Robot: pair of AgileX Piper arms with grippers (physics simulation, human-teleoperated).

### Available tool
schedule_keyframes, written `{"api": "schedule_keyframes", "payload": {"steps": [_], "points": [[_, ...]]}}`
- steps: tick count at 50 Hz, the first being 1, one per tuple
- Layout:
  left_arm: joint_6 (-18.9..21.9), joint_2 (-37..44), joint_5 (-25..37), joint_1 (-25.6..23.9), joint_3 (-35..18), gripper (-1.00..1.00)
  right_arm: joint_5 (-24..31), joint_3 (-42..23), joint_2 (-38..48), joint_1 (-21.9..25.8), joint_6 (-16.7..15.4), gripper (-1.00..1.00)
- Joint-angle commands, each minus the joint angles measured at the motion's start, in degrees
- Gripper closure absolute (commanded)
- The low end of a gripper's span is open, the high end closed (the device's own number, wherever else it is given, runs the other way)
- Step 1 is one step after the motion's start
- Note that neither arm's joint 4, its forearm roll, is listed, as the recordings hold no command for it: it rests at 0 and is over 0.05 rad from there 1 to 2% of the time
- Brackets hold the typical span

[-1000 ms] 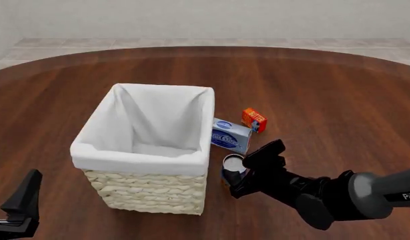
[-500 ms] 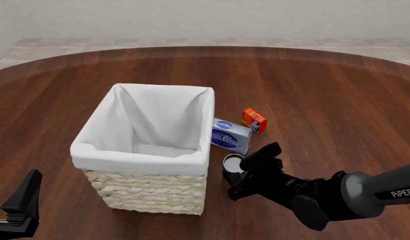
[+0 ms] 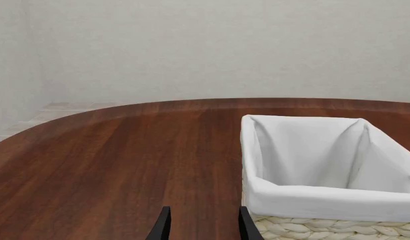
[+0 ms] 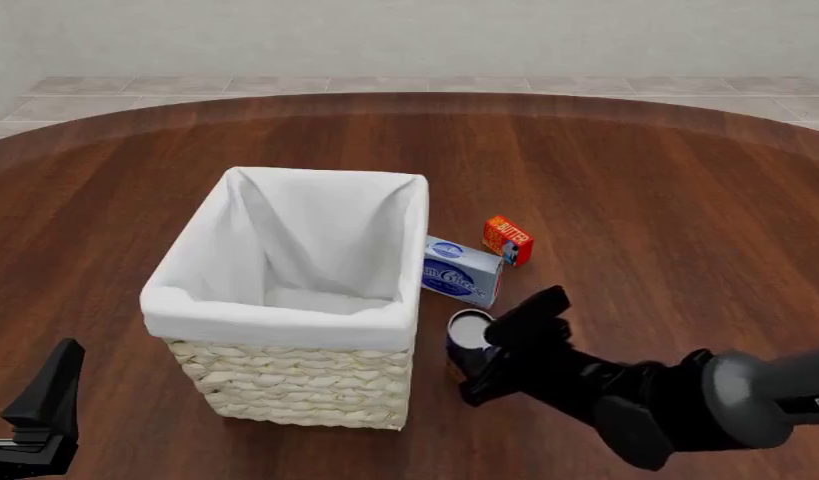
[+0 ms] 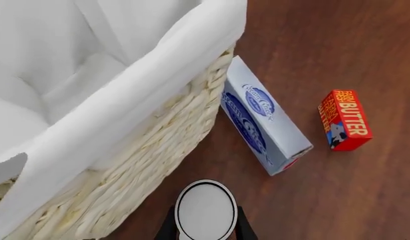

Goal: Pick up the alphabet soup and put it in the basket.

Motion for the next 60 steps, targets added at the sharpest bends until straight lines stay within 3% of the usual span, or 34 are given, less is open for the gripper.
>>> {"api": "schedule_keyframes", "payload": {"steps": [1,13,26,46,60], "points": [[0.0,0.0,0.0,0.0,0.0,-1.00,2.9,1.7,-7.0,0.0,0.7,1.00],[0.0,0.0,0.0,0.0,0.0,-1.00,8.9,2.4,-16.3,1.8,-0.2,1.00],[0.0,0.0,0.0,0.0,0.0,-1.00,19.2,-0.1,-28.9,2.0,-2.3,1.00],[0.0,0.0,0.0,0.0,0.0,-1.00,27.2,-7.0,-35.7,1.2,-5.1,1.00],[0.0,0.0,0.0,0.0,0.0,-1.00,32.5,-15.2,-36.9,1.3,-5.7,1.00]]}}
